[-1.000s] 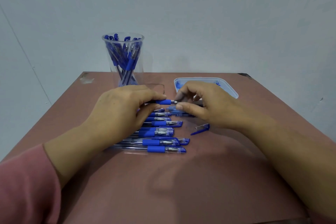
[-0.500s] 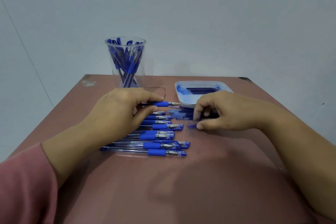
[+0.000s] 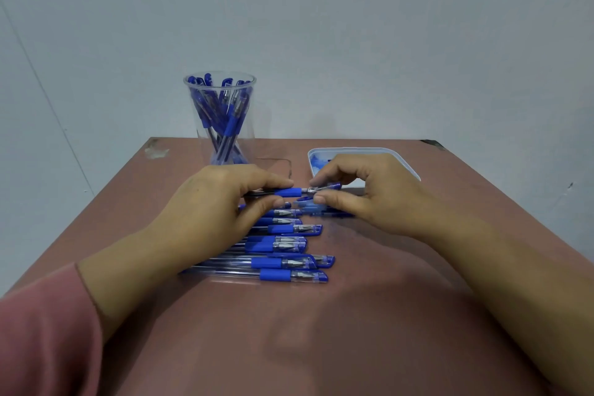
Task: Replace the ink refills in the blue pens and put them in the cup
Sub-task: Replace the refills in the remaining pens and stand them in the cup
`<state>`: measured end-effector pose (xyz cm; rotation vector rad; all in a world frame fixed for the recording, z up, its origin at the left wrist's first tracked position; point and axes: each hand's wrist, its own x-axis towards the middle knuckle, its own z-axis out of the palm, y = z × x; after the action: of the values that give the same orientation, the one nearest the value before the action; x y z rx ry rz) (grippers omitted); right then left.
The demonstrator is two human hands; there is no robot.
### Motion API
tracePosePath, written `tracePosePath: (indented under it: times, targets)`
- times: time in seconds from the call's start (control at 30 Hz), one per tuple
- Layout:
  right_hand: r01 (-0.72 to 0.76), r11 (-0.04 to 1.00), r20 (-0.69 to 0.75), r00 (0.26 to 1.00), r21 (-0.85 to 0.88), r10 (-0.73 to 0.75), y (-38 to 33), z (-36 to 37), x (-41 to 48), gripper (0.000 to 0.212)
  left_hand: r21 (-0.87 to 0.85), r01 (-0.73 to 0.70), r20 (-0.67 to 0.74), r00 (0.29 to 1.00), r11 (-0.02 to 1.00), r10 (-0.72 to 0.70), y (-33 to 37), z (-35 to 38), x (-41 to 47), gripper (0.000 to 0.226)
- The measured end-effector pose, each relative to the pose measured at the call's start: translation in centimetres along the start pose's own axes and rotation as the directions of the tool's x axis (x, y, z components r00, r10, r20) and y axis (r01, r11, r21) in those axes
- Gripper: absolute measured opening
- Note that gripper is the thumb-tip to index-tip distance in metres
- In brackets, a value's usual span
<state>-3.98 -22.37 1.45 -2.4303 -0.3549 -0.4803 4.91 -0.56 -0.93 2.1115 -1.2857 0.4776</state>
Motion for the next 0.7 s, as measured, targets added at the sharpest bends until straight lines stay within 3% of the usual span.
tracePosePath:
  times: [0.17, 0.4, 0.53, 0.63, 0.7]
  targets:
    - [0.013, 0.997, -0.108, 0.994, 0.079, -0.004, -0.3, 1.2, -0.1, 0.028, 0.015, -0.008, -0.064, 0.998, 1.0, 0.009, 0.4, 0.2, -0.2, 0.026]
    - [0.07, 0.996, -0.164, 0.985, 0.048, -0.061, -0.4, 2.1, -0.3, 0.018, 0.021, -0.023, -0.067, 0.997, 1.0, 0.024, 0.7, 0.1, -0.4, 0.027]
    - [0.064, 0.997, -0.145, 0.988, 0.039, -0.057, -0.8, 1.9, -0.2, 0.024, -0.017, 0.0, -0.056, 0.998, 1.0, -0.001, 0.5, -0.1, -0.1, 0.027]
    - [0.027, 0.998, -0.112, 0.993, 0.065, -0.019, -0.5, 1.5, 0.1, 0.018, 0.04, 0.024, -0.002, 1.0, 0.999, -0.024, 0.4, -0.4, -0.2, 0.038]
    - [-0.013, 0.994, -0.148, 0.989, 0.107, 0.029, 0.1, 1.0, 0.3, 0.014, 0.131, 0.106, 0.045, 0.993, 0.986, -0.112, 0.2, -0.7, -0.6, 0.052]
